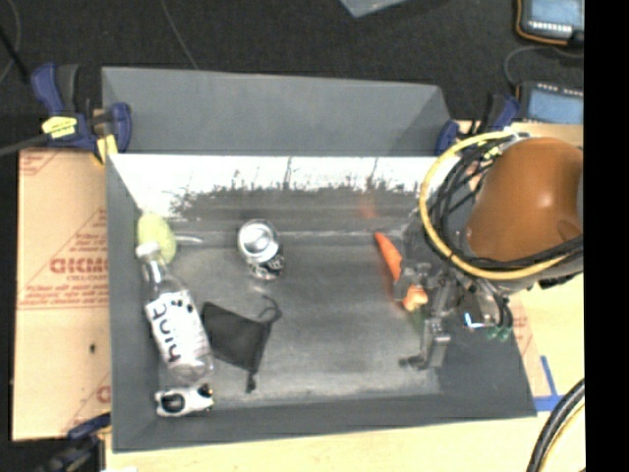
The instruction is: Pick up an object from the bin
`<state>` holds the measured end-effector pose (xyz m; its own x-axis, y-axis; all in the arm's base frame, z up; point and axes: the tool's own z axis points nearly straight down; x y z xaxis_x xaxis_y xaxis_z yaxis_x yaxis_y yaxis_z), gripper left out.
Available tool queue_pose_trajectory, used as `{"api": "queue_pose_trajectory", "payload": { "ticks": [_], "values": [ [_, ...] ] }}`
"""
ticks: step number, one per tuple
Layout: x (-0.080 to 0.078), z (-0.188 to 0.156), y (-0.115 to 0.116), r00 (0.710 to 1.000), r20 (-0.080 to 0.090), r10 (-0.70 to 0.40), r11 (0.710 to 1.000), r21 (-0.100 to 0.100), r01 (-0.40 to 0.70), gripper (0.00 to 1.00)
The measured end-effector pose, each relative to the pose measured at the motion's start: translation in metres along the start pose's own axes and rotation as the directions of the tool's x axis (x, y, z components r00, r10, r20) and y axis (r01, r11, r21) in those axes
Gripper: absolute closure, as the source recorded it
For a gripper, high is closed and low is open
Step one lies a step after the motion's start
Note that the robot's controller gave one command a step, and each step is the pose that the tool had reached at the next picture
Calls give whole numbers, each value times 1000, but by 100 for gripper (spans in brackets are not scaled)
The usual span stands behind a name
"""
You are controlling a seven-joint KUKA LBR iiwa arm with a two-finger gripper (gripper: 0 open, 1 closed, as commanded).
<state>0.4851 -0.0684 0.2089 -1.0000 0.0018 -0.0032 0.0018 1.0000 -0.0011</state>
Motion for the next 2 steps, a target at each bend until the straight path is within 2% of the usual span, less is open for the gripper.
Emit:
{"api": "queue_pose_trajectory", "payload": {
  "ticks": [1, 2],
  "values": [
    [2, 44, 1, 1000, 5, -18, 1000, 1, 18, 0],
    [2, 36, 6, 993, -18, -113, 994, -4, 113, 0]
  ]
}}
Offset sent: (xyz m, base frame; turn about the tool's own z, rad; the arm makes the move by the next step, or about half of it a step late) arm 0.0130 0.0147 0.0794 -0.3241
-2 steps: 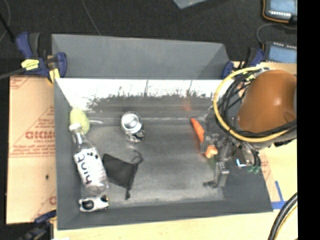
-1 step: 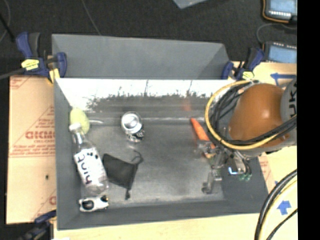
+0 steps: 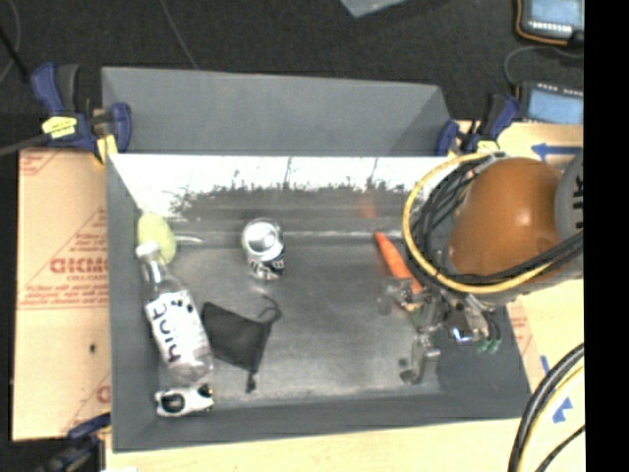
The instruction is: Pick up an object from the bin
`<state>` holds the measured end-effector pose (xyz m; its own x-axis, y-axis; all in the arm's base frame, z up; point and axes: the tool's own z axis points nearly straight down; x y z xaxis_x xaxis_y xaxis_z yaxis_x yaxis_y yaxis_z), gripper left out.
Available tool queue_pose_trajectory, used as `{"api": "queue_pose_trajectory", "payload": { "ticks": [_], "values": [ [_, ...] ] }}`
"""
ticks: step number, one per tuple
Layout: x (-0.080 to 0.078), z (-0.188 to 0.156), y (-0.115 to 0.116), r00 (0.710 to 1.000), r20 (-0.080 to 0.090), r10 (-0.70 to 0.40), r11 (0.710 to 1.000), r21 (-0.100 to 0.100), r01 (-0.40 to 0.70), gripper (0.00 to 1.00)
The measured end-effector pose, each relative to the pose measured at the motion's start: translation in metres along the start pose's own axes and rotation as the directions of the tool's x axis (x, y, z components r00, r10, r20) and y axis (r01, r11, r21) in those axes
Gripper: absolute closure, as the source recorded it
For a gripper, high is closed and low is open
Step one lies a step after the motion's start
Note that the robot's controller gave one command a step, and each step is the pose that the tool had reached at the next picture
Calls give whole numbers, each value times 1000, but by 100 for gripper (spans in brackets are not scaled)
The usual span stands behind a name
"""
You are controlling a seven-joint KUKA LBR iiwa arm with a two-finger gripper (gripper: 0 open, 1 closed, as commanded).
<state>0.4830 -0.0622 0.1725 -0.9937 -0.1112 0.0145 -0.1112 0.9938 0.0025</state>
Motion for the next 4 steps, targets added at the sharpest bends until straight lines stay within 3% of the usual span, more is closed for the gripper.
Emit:
{"api": "queue_pose_trajectory", "payload": {
  "ticks": [1, 2, 3, 4],
  "values": [
    [-11, -49, 6, 1000, 19, 20, 1000, 4, -20, 0],
    [-20, -54, 28, 955, 18, 296, 955, 0, -296, 0],
    [-13, -30, 30, 973, 20, 228, 974, 0, -228, 0],
    [-10, -19, 54, 1000, 16, 2, 1000, 7, -2, 0]
  ]
}}
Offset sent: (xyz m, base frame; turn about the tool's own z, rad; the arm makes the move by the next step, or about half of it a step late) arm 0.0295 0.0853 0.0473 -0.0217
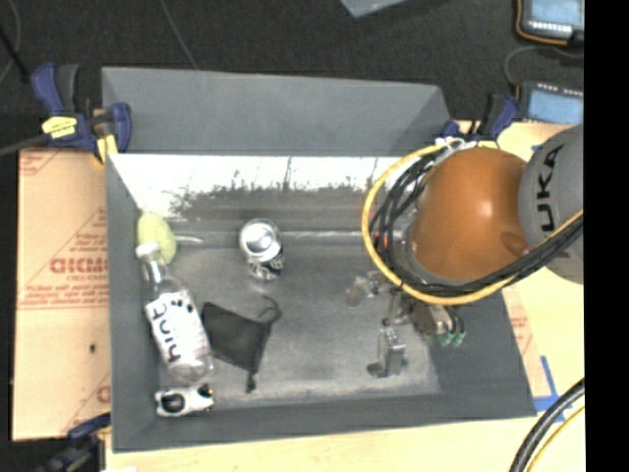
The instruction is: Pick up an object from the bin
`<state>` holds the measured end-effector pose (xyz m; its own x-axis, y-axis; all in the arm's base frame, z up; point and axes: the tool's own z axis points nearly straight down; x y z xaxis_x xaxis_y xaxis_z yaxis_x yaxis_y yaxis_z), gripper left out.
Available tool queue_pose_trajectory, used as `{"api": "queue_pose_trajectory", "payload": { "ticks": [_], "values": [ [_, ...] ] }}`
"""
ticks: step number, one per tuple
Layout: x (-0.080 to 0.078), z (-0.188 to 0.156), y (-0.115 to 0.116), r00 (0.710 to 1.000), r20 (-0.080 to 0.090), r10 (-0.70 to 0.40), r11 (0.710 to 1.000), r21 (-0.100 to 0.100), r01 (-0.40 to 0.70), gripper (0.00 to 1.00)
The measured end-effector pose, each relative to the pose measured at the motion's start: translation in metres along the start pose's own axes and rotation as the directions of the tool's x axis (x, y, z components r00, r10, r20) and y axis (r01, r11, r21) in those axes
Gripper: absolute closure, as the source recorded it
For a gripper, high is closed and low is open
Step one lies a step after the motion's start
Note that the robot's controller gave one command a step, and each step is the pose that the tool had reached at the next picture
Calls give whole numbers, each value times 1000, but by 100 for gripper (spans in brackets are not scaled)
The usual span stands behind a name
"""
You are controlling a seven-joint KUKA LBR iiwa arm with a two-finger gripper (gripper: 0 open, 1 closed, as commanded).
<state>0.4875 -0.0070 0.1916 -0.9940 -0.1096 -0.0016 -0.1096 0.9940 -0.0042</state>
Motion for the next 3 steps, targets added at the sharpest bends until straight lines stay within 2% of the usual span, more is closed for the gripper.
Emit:
{"api": "queue_pose_trajectory", "payload": {
  "ticks": [1, 2, 3],
  "values": [
    [-5, 40, 18, 996, 11, 91, 996, -3, -91, 0],
    [-18, 65, 36, 998, -1, 69, 998, -1, -69, 0],
    [-28, 76, 47, 998, 7, -57, 998, 0, 57, 0]
  ]
}}
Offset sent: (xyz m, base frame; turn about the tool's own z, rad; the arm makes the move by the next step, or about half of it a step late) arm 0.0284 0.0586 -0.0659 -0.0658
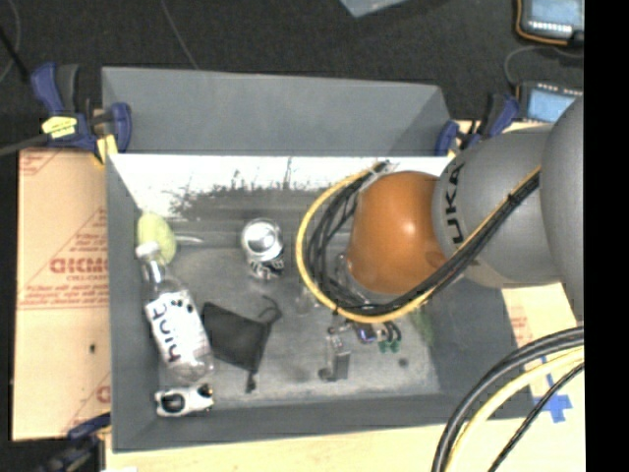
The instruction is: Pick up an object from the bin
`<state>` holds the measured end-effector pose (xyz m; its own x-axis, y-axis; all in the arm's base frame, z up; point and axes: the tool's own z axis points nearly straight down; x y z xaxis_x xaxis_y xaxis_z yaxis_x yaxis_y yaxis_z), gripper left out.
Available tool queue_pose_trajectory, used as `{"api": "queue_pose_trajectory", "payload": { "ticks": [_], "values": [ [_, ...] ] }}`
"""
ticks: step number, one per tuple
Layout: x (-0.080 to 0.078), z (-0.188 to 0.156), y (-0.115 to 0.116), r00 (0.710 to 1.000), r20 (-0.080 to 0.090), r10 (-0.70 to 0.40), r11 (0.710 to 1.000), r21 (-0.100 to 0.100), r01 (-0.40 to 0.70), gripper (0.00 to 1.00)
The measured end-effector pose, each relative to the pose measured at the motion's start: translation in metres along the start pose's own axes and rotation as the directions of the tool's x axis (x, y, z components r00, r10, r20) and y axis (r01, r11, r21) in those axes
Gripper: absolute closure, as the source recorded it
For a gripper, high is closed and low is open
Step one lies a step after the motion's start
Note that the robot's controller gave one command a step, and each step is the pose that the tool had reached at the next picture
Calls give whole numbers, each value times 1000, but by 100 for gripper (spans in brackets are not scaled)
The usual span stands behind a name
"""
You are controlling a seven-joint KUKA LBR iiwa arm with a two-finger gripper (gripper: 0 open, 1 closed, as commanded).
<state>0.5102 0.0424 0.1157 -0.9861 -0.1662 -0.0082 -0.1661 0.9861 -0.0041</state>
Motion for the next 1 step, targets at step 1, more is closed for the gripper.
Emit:
{"api": "queue_pose_trajectory", "payload": {
  "ticks": [1],
  "values": [
    [-11, 9, 13, 985, 0, 175, 985, 0, -175, 0]
  ]
}}
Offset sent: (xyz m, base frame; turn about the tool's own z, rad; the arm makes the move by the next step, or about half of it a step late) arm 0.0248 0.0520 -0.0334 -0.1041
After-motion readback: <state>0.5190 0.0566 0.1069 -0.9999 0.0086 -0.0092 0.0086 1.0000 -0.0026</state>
